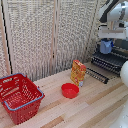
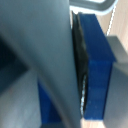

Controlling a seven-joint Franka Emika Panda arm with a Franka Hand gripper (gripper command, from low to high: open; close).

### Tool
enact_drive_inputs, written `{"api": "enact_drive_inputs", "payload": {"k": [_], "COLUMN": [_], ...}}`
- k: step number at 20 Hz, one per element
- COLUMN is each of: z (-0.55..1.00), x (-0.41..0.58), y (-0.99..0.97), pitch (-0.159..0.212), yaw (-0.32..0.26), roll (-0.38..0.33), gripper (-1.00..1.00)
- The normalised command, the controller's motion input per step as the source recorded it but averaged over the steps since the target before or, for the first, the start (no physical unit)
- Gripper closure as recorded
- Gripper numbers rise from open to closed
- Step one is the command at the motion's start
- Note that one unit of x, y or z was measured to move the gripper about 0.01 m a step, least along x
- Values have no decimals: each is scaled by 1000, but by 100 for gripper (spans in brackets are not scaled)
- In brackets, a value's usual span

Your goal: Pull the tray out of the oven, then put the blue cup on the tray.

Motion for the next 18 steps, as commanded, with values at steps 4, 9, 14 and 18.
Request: {"api": "enact_drive_inputs", "payload": {"k": [4,9,14,18], "z": [-186,-31,390,440], "x": [350,361,345,269], "y": [-176,-306,-497,-475], "pitch": [2,6,59,87], "yaw": [28,12,-61,-51], "roll": [-9,-30,-57,-81], "gripper": [100,100,100,100]}}
